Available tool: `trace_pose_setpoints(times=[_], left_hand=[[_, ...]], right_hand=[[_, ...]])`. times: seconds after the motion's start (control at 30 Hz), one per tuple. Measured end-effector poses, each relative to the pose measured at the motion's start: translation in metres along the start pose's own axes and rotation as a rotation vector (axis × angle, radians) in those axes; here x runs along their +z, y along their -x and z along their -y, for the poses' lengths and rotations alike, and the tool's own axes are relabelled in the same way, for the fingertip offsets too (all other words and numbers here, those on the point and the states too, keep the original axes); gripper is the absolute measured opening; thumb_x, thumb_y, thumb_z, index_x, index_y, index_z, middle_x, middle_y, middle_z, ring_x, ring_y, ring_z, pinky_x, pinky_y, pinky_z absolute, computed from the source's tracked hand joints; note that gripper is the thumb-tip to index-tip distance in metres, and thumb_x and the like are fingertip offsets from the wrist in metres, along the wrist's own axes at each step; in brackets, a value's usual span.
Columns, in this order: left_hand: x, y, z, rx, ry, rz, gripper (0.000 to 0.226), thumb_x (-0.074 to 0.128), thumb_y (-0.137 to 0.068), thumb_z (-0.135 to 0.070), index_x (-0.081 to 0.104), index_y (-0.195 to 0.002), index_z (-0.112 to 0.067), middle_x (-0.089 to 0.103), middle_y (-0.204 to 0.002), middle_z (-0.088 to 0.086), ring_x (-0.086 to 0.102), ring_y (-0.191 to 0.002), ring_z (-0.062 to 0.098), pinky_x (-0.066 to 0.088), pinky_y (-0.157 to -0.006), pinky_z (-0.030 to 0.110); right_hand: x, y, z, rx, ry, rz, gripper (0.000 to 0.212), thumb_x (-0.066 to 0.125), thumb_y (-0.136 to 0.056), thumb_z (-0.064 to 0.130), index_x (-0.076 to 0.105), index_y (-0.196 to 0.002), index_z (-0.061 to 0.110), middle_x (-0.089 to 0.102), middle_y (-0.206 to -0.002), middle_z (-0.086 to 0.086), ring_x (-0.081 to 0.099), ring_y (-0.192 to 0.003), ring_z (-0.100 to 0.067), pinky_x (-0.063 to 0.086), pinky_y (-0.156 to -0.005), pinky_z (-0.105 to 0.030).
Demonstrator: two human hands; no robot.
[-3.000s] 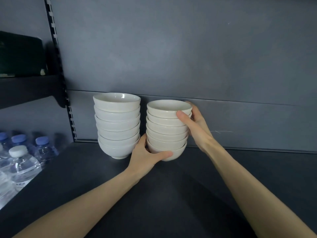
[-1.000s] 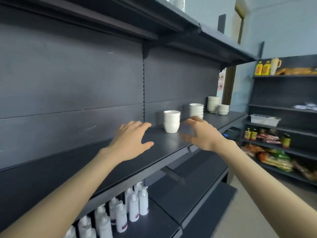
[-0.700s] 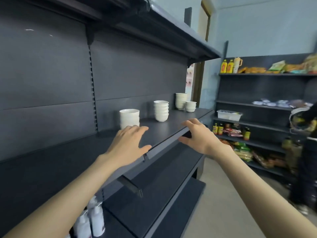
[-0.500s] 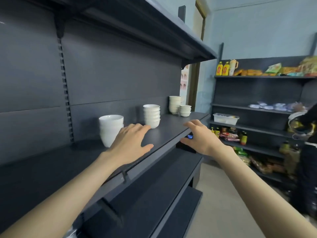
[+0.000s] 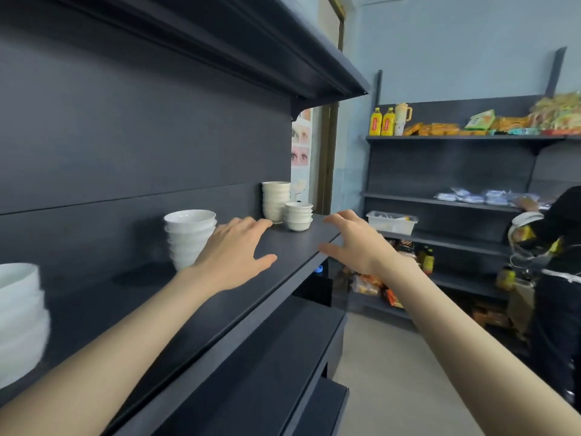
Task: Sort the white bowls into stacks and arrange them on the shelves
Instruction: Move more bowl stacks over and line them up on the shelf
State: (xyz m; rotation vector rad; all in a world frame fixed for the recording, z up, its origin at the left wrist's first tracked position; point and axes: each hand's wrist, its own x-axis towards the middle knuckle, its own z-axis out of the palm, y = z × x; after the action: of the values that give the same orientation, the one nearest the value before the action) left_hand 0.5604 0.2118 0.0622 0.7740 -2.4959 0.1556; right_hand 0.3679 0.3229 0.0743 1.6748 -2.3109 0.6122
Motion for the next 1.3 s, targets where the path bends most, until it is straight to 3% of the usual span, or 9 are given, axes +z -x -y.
trace_pose_setpoints(times=[0.27, 0.5, 0.73, 0.9, 1.03, 1.2, 1.3], left_hand=[[0.081, -0.143, -0.004, -0.144, -0.002, -0.041, 0.058, 0.052, -0.094, -0.047, 0.034, -0.144, -0.024, 0.049, -0.135, -0.003, 0.042, -0.126, 0.020, 0.033, -0.100, 0.032], [0.139, -0.235, 0.020, -0.263, 0.030, -0.061, 0.057, 0.056, -0.091, -0.047, 0.039, -0.140, -0.024, 0.053, -0.131, -0.003, 0.045, -0.124, 0.018, 0.037, -0.101, 0.032], [0.212, -0.309, 0.046, -0.325, 0.035, -0.040, 0.059, 0.057, -0.090, -0.049, 0.039, -0.141, -0.026, 0.053, -0.130, -0.006, 0.045, -0.123, 0.017, 0.037, -0.098, 0.031], [0.246, -0.372, 0.068, -0.365, 0.108, -0.057, 0.060, 0.060, -0.086, -0.052, 0.043, -0.138, -0.027, 0.054, -0.127, -0.006, 0.049, -0.123, 0.016, 0.042, -0.098, 0.034], [0.270, -0.407, 0.077, -0.422, 0.157, -0.018, 0.067, 0.061, -0.083, -0.057, 0.043, -0.139, -0.024, 0.051, -0.134, -0.008, 0.047, -0.125, 0.015, 0.042, -0.100, 0.035], [0.296, -0.422, 0.078, -0.577, 0.297, -0.069, 0.081, 0.068, -0.074, -0.060, 0.037, -0.141, -0.028, 0.048, -0.133, -0.011, 0.047, -0.124, 0.010, 0.040, -0.102, 0.031], [0.316, -0.421, 0.069, -0.692, 0.407, -0.091, 0.090, 0.077, -0.070, -0.051, 0.029, -0.143, -0.029, 0.042, -0.128, -0.015, 0.047, -0.119, 0.008, 0.039, -0.094, 0.023]], right_hand=[[0.037, -0.150, -0.119, -0.121, -0.016, 0.059, 0.059, 0.058, -0.091, 0.038, 0.037, -0.142, 0.018, 0.034, -0.147, -0.005, 0.044, -0.127, -0.029, 0.041, -0.102, -0.044], [0.079, -0.275, -0.181, -0.221, -0.120, 0.074, 0.056, 0.060, -0.090, 0.039, 0.043, -0.139, 0.018, 0.041, -0.142, -0.005, 0.047, -0.125, -0.027, 0.042, -0.102, -0.043], [0.131, -0.381, -0.229, -0.265, -0.179, 0.099, 0.057, 0.060, -0.089, 0.041, 0.042, -0.139, 0.018, 0.040, -0.143, -0.005, 0.053, -0.118, -0.025, 0.045, -0.101, -0.043], [0.158, -0.448, -0.254, -0.308, -0.237, 0.118, 0.058, 0.060, -0.091, 0.038, 0.041, -0.140, 0.014, 0.041, -0.142, -0.008, 0.055, -0.111, -0.022, 0.041, -0.097, -0.031], [0.181, -0.488, -0.273, -0.323, -0.311, 0.174, 0.059, 0.059, -0.091, 0.040, 0.041, -0.140, 0.014, 0.042, -0.140, -0.009, 0.056, -0.112, -0.022, 0.041, -0.099, -0.033], [0.214, -0.526, -0.289, -0.401, -0.438, 0.235, 0.060, 0.056, -0.091, 0.046, 0.041, -0.141, 0.015, 0.047, -0.134, -0.009, 0.056, -0.106, -0.019, 0.040, -0.096, -0.031], [0.234, -0.542, -0.297, -0.469, -0.543, 0.288, 0.060, 0.053, -0.092, 0.049, 0.041, -0.141, 0.017, 0.050, -0.137, -0.007, 0.053, -0.118, -0.023, 0.040, -0.101, -0.035]])
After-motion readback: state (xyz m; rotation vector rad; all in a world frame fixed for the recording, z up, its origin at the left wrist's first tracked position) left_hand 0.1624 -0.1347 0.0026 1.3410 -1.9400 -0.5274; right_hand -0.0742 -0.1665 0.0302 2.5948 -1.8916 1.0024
